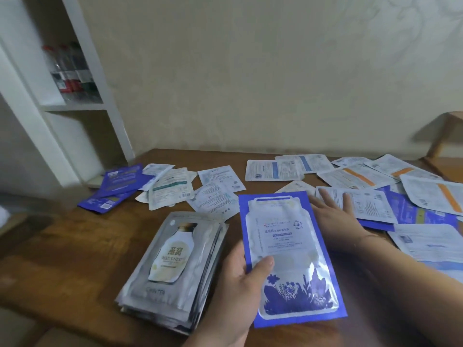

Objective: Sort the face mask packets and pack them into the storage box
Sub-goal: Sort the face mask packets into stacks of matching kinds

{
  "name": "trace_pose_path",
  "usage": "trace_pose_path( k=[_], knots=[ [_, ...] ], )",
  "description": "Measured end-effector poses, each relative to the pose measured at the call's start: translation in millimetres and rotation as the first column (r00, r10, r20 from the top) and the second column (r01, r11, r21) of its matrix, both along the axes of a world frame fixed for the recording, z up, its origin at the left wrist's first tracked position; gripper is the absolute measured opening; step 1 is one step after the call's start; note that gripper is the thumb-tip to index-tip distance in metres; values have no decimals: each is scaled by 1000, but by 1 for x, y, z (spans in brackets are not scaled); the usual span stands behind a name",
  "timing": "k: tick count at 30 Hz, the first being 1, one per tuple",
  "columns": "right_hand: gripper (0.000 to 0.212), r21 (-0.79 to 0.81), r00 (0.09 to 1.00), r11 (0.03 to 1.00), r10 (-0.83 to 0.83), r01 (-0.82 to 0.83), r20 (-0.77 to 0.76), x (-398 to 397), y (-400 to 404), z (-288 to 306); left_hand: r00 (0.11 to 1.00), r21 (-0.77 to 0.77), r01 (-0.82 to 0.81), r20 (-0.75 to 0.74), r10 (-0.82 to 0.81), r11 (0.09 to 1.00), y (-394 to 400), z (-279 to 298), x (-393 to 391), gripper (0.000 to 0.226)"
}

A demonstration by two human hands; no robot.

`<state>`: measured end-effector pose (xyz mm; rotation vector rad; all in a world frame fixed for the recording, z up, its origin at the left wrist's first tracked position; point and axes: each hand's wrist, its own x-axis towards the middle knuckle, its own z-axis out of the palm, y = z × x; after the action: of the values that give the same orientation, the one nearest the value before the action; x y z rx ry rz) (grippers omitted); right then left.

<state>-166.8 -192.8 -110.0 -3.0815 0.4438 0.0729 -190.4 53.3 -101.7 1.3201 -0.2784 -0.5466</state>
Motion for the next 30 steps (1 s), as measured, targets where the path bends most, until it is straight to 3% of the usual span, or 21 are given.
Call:
trace_pose_path(
  k=[2, 3, 4, 5, 6, 7, 8, 9, 10, 11, 12, 16, 17, 19, 21, 24, 26, 27, 28, 30],
  knots=[
    [69, 22, 999, 1000, 18, -17, -36, 9, -4, 6, 1000, 4, 4, 16, -4, 1000, 0, -1, 2, 29],
    [63, 66, 999, 998, 20, -22, 33, 10, -4, 9, 1000, 8, 11, 26, -11, 1000, 0, -1, 3, 29],
    [53, 160, 983, 987, -21, -9, 180, 9, -1, 14, 999, 15, 24, 37, -25, 1000, 1, -2, 4, 29],
    [40, 355, 925, 935, -143, 9, 353, 3, 4, 21, 998, 26, 40, 56, -41, 999, 1, -4, 4, 29],
    [30, 622, 852, 783, -308, -26, 424, -5, 11, 31, 995, 43, 52, 80, -55, 998, 3, -6, 5, 29],
    [33, 835, 822, 540, -426, -105, 379, -15, 18, 38, 992, 68, 62, 110, -69, 996, 5, -8, 6, 29],
    [39, 943, 866, 301, -422, -144, 267, -24, 22, 44, 985, 100, 72, 148, -86, 992, 8, -9, 6, 29],
    [42, 973, 931, 192, -312, -131, 187, -35, 25, 49, 975, 140, 81, 194, -108, 987, 11, -10, 5, 30],
    [37, 967, 971, 228, -182, -111, 155, -44, 28, 52, 959, 178, 93, 250, -136, 980, 14, -10, 3, 31],
    [28, 940, 986, 324, -88, -103, 139, -50, 34, 52, 941, 209, 100, 297, -161, 973, 17, -11, 1, 35],
    [24, 911, 987, 399, -72, -101, 141, -56, 39, 49, 928, 231, 100, 328, -174, 968, 21, -13, -2, 44],
    [26, 918, 967, 397, -230, -11, 111, -63, 50, 28, 878, 352, -10, 451, -160, 936, 45, -26, -18, 89],
    [26, 896, 963, 444, -243, 4, 116, -63, 51, 23, 804, 385, -74, 569, -173, 920, 51, -32, -26, 89],
    [24, 855, 955, 518, -253, -2, 156, -62, 58, 17, 496, 408, -267, 835, -239, 873, 63, -48, -36, 57],
    [24, 827, 938, 561, -262, -44, 227, -61, 69, 15, 274, 435, -346, 894, -353, 831, 72, -53, -41, 28],
    [25, 726, 911, 684, -249, -76, 330, -54, 84, 13, 102, 316, -378, 948, -300, 870, 91, -37, -37, 21],
    [34, 522, 933, 851, -147, -49, 327, -50, 86, 11, -18, 151, -401, 985, -172, 904, 112, -23, -28, 17],
    [40, 404, 953, 914, -91, -35, 288, -48, 85, 10, -56, 77, -479, 991, -118, 874, 128, -17, -18, 21],
    [46, 275, 966, 961, -42, -31, 254, -45, 84, 10, -7, 58, -580, 997, -76, 812, 145, -8, -6, 33],
    [52, 89, 938, 988, 91, -127, 333, -40, 84, 22, 373, 166, -686, 916, 147, 709, 167, 14, 23, 64]
  ],
)
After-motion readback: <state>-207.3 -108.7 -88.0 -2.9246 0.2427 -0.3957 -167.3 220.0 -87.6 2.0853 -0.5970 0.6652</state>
